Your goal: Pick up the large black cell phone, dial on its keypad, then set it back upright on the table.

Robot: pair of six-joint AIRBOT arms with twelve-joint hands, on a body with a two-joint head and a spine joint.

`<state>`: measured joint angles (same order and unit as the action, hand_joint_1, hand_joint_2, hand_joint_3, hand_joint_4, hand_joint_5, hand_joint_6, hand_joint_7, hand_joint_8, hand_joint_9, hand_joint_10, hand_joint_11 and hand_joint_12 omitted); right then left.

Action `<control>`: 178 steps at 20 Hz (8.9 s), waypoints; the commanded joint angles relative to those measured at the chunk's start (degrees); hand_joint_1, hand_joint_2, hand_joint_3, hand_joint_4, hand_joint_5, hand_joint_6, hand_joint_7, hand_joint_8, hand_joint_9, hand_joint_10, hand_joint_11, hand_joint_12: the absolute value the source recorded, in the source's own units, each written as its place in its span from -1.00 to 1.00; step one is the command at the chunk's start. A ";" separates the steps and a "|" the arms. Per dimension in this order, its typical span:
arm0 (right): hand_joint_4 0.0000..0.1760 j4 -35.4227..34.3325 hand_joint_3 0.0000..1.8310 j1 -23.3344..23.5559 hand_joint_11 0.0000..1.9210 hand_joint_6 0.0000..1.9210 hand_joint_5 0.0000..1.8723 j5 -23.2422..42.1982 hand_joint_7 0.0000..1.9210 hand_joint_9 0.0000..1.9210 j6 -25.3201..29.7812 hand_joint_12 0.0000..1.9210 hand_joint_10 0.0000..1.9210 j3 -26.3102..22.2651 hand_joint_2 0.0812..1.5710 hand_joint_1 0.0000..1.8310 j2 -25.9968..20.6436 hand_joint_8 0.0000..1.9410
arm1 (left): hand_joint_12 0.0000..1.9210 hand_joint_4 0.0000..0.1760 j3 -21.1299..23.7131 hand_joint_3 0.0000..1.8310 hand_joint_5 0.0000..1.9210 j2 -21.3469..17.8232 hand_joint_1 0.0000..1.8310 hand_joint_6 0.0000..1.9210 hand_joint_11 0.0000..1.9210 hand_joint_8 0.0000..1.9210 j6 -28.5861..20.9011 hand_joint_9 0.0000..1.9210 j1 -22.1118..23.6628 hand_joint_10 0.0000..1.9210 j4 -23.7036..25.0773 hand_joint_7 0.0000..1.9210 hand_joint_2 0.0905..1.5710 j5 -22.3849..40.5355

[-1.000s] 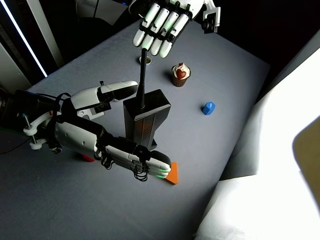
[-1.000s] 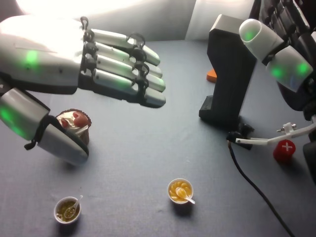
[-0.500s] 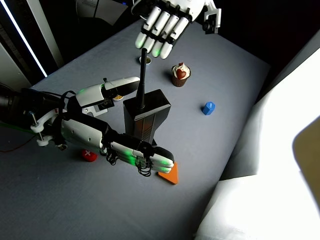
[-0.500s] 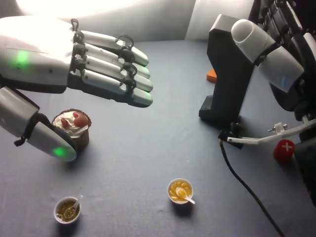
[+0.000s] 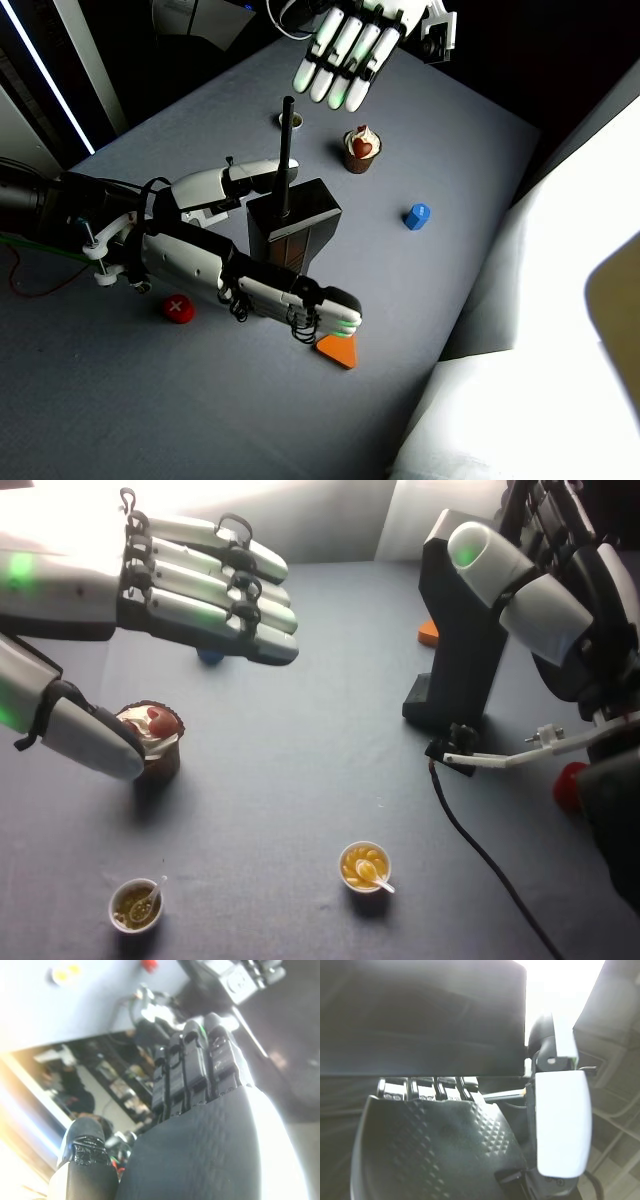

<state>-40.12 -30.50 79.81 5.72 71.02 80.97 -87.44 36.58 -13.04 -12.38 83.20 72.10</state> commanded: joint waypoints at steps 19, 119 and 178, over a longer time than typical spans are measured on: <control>-1.00 2.97 -0.98 0.83 -1.00 -1.00 -1.00 6.11 -1.00 -1.00 0.58 -1.00 -1.00 0.30 0.36 0.18 0.20 -1.00 | -0.59 -1.00 0.45 -1.00 -0.80 0.32 -1.00 -1.00 -1.00 -1.00 -1.45 -0.80 1.32 -1.00 -5.31 -0.78 0.40 2.59; -1.00 28.15 -1.00 3.97 -0.21 0.15 -0.12 16.46 -0.07 -0.09 9.02 0.76 0.25 -7.56 0.43 0.62 -15.04 0.02 | 1.00 0.41 -2.63 -1.00 -0.90 12.83 0.42 -1.00 -0.24 0.68 7.36 -0.22 -3.05 1.00 -23.93 -0.33 0.62 -10.65; -1.00 28.56 -1.00 4.17 -0.27 0.15 -0.12 16.33 -0.09 -0.16 8.28 0.81 0.34 -9.61 0.45 0.62 -15.53 0.10 | 1.00 0.24 8.30 -0.99 -0.91 11.73 0.41 -1.00 -0.27 0.71 3.85 -0.25 -2.39 1.00 -26.06 -0.36 0.64 -9.69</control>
<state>-14.31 -27.05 90.61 12.80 61.87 65.39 -80.14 47.81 -9.08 -16.47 60.66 56.34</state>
